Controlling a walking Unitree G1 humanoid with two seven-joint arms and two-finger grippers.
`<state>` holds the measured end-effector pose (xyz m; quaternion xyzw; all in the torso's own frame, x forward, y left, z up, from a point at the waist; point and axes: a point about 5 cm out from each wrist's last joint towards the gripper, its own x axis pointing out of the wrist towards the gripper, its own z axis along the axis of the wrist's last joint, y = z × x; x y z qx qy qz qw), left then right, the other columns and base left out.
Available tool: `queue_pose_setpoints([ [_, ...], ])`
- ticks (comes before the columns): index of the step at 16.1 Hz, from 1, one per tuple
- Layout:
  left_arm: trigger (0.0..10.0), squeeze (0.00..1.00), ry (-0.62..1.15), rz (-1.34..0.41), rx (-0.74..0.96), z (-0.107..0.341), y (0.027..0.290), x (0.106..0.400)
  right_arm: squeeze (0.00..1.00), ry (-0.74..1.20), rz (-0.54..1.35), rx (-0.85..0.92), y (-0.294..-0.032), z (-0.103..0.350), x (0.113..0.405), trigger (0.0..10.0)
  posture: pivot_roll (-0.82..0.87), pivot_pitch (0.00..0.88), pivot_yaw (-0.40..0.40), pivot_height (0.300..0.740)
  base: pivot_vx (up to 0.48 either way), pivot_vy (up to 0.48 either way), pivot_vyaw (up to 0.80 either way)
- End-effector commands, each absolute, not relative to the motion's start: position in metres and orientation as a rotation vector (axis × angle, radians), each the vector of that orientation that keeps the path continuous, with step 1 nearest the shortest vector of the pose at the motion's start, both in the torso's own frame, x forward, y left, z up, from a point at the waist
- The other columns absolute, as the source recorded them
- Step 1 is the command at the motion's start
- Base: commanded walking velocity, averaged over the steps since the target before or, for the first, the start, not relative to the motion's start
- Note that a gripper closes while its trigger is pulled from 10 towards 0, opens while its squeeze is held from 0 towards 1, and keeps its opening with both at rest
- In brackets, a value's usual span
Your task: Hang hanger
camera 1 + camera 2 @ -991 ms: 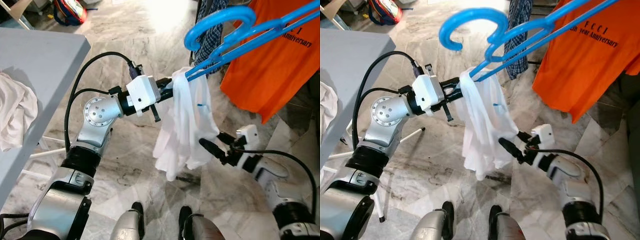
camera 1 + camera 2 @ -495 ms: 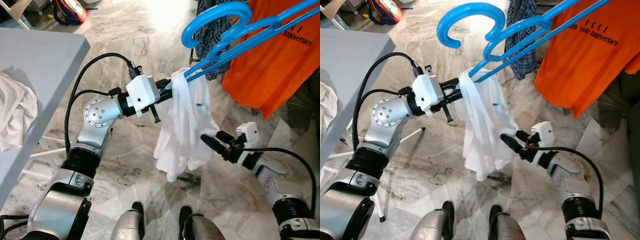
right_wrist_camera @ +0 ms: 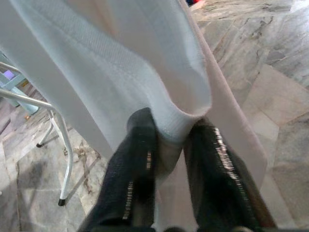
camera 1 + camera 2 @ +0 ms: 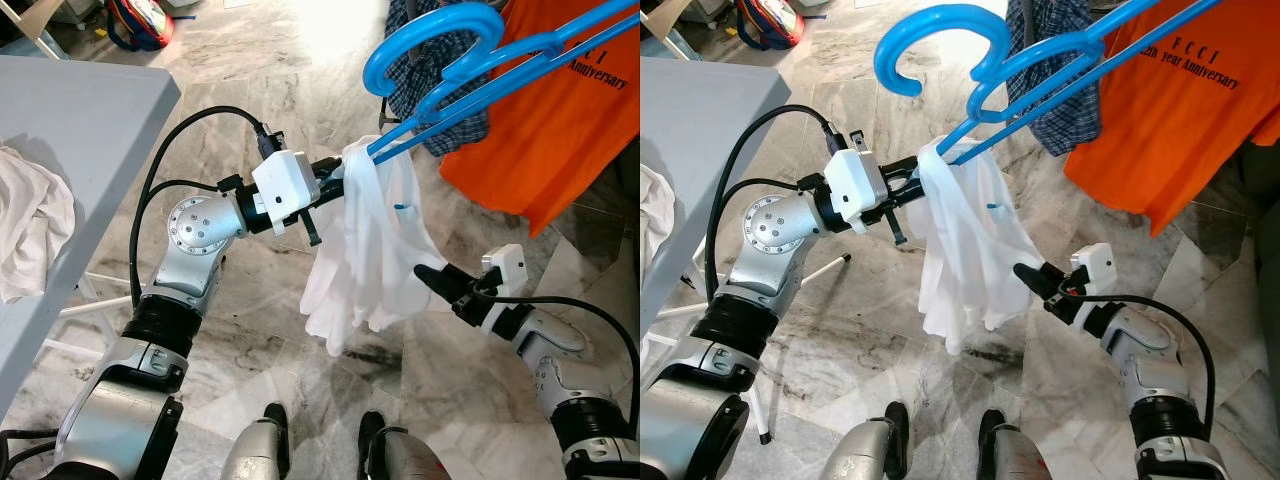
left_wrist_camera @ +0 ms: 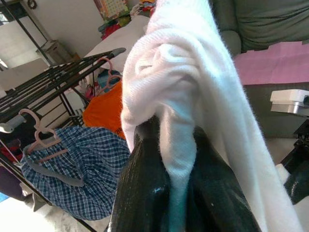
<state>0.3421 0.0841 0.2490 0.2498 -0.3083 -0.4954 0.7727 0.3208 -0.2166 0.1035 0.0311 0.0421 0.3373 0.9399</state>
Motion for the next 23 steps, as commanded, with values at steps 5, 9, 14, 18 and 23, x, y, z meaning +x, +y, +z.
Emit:
queue_pose_setpoints([
  [5,0.0,0.0,-0.714,-1.075,0.548,0.256,0.084,0.338,0.0,0.093,0.669,0.079,-0.219,0.097,0.317,0.0,0.07,0.303,0.085,0.74,0.0,0.0,0.0],
  [9,0.0,0.0,-0.634,-1.049,0.548,0.237,0.093,0.343,0.0,0.036,0.605,0.042,-0.226,0.107,0.319,0.0,0.07,0.3,0.077,0.74,0.0,0.0,0.0],
  [14,0.0,0.0,-0.388,-1.009,0.522,0.171,0.12,0.34,0.0,-0.106,0.405,-0.055,-0.263,0.141,0.314,0.0,0.04,0.299,0.061,0.74,0.0,0.0,0.0],
  [18,0.0,0.0,-0.266,-1.004,0.495,0.139,0.127,0.335,0.0,-0.162,0.349,-0.088,-0.266,0.158,0.315,0.0,0.02,0.296,0.057,0.74,0.0,0.0,0.0],
  [23,0.0,0.0,-0.154,-1.083,0.472,0.107,0.129,0.318,0.0,-0.235,0.28,-0.124,-0.271,0.183,0.321,0.0,0.02,0.3,0.054,0.74,0.0,0.0,0.0],
])
